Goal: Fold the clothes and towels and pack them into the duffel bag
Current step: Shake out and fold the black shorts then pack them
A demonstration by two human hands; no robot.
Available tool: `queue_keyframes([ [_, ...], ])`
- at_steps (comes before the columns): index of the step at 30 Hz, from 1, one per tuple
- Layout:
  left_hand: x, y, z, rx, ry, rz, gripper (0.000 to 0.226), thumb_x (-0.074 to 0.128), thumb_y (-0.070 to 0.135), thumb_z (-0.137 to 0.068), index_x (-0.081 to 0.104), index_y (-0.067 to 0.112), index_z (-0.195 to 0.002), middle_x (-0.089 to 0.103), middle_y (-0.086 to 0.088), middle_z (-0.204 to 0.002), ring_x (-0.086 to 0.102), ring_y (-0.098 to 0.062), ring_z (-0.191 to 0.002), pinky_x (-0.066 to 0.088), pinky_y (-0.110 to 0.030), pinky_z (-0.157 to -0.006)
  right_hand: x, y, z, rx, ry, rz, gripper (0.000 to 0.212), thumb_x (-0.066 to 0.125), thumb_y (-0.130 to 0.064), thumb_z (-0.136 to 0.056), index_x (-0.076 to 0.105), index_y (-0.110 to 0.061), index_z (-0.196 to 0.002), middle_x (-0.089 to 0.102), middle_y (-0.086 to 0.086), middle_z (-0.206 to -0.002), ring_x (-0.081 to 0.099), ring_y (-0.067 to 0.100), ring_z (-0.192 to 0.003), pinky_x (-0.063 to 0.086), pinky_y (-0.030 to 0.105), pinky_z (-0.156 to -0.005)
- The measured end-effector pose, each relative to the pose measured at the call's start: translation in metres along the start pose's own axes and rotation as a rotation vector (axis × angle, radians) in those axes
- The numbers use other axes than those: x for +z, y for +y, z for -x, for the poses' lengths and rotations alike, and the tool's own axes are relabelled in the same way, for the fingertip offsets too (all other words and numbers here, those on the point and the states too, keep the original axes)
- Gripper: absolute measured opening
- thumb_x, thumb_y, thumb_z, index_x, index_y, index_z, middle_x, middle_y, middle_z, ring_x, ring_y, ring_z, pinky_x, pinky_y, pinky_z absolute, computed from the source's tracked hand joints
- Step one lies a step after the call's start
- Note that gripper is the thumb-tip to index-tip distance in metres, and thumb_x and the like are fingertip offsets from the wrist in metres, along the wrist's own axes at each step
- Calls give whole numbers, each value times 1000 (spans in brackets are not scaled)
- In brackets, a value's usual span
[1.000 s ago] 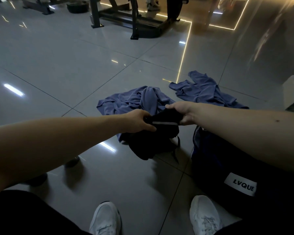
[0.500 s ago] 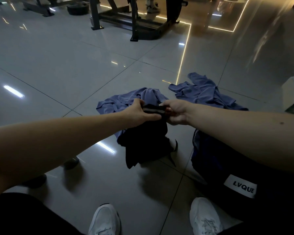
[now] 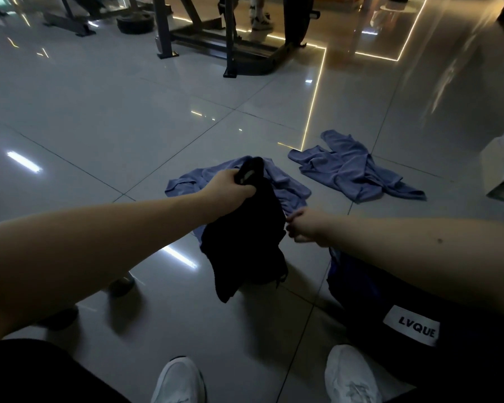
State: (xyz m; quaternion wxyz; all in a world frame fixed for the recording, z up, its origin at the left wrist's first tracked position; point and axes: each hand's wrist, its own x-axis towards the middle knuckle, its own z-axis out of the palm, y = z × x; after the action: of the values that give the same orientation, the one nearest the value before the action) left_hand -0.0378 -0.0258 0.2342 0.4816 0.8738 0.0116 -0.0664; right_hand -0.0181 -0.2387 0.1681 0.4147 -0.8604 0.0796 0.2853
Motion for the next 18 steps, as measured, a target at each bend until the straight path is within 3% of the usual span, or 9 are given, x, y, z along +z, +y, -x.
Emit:
queue_keyframes([
  [2,-2,8,-2,-48,30,151,22,57,5,-88,50,13,-68,43,6,-49,42,-7,-40,34,-16,-41,2,20,2,51,-115,128,50,67,-1,-89,54,-5,-137,61,20,-125,62,36,-113,53,49,-99],
  [5,-5,18,-6,-110,64,373,17,61,10,-78,48,11,-67,43,2,-50,44,-17,-48,34,-23,-50,12,36,2,51,-212,151,72,75,-7,-87,39,-11,-149,54,15,-137,56,34,-121,50,49,-103],
  [7,-11,26,-6,-133,105,473,15,60,17,-64,55,8,-74,48,-4,-59,50,-22,-56,40,-30,-56,19,41,2,40,-188,70,47,71,-8,-91,50,-13,-133,60,10,-117,62,26,-104,56,38,-86],
  [9,-16,31,-6,-140,116,556,25,59,17,-60,57,5,-81,50,-8,-67,53,-24,-62,44,-35,-61,21,44,2,57,-110,7,6,60,-4,-96,56,-8,-97,55,8,-87,52,19,-71,42,33,-64],
  [11,-20,30,-9,-141,135,549,23,58,16,-61,57,6,-81,51,-9,-69,54,-24,-64,44,-36,-62,15,47,-2,62,-58,36,20,52,0,-98,53,-7,-79,47,9,-76,39,18,-62,31,37,-64],
  [13,-23,23,-12,-156,181,467,16,58,17,-62,57,9,-76,50,-8,-65,53,-23,-63,43,-36,-62,6,40,2,57,-54,79,22,48,-2,-98,48,-7,-77,45,9,-73,36,18,-62,29,36,-62],
  [15,-24,11,-12,-180,213,345,5,59,15,-72,55,11,-71,49,-4,-60,51,-21,-59,41,-31,-59,-4,31,3,48,-48,50,20,48,-4,-97,47,-8,-77,47,9,-72,40,20,-63,32,31,-61],
  [18,-21,-16,-13,-202,200,130,16,56,8,-84,54,13,-69,46,-1,-57,48,-20,-59,36,-27,-54,-17,12,5,2,-79,-3,5,53,-11,-94,56,-10,-90,56,12,-80,53,22,-68,44,31,-64],
])
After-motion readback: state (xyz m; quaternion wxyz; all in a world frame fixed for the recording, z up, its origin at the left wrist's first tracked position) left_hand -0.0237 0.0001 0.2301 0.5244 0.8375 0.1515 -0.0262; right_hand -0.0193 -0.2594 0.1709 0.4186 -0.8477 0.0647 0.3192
